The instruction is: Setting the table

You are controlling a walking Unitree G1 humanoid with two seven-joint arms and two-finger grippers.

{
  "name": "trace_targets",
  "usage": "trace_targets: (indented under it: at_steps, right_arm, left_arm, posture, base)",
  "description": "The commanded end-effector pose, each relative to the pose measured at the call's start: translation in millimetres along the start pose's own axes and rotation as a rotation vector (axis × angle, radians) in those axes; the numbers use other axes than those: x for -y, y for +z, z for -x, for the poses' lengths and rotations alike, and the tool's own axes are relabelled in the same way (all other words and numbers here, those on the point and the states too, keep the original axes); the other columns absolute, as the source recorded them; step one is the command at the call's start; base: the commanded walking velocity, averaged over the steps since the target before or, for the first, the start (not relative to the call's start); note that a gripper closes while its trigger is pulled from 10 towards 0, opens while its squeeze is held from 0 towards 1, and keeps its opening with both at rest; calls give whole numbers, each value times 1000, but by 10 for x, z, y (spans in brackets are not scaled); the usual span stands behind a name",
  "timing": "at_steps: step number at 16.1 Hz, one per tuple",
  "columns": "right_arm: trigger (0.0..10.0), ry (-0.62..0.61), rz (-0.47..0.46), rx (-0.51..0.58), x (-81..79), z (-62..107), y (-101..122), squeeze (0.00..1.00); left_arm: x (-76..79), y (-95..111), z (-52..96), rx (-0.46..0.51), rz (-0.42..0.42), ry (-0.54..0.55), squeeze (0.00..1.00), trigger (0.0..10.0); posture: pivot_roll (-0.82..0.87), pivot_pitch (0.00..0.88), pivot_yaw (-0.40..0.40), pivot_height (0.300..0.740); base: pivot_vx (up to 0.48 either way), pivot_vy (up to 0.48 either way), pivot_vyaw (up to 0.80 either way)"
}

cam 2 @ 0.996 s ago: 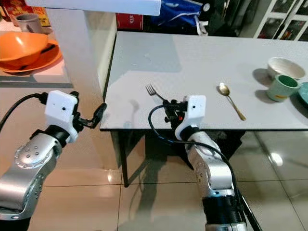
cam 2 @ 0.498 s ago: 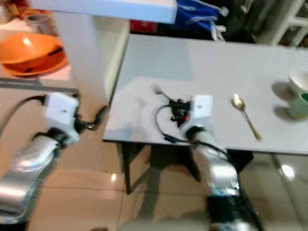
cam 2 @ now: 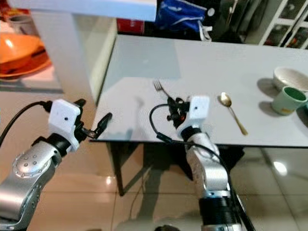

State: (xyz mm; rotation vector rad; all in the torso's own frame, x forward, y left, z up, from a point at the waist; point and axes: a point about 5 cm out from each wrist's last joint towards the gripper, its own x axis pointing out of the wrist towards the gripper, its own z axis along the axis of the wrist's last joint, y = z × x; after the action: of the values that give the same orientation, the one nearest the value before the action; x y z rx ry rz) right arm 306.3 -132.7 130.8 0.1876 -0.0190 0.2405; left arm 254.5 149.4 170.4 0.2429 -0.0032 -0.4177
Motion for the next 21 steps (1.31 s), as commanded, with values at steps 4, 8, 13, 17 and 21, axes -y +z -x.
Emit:
trace_targets:
  at_steps: [4,8,13,17,21]
  right_arm:
    - [10000,-134,-21,19,128,-127,-111,0]
    - [10000,-101,-67,-23,-68,-283,-294,0]
    - [10000,-107,-78,-56,-228,-430,-441,0]
    - [10000,-130,-19,-109,-301,-432,-559,0]
    - [10000,-182,8,-217,-336,-434,-709,0]
  left_arm:
    - [90,36,31,41,-22,-80,0,10000]
    - [107,7,65,40,-7,-76,0,10000]
    - [171,13,108,35,7,-158,0,10000]
    - [188,15,110,25,6,-201,0,10000]
    - [220,13,117,13,4,-239,0,10000]
  posture:
    - [56,51,-85,740]
    - [76,56,-97,740]
    - [96,56,-72,740]
    - [102,62,-61,740]
    - [106,61,-59,740]
  base:
    - [0,0,0]
    - [0,0,0]
    - [0,0,0]
    - [0,0,0]
    - [0,0,0]
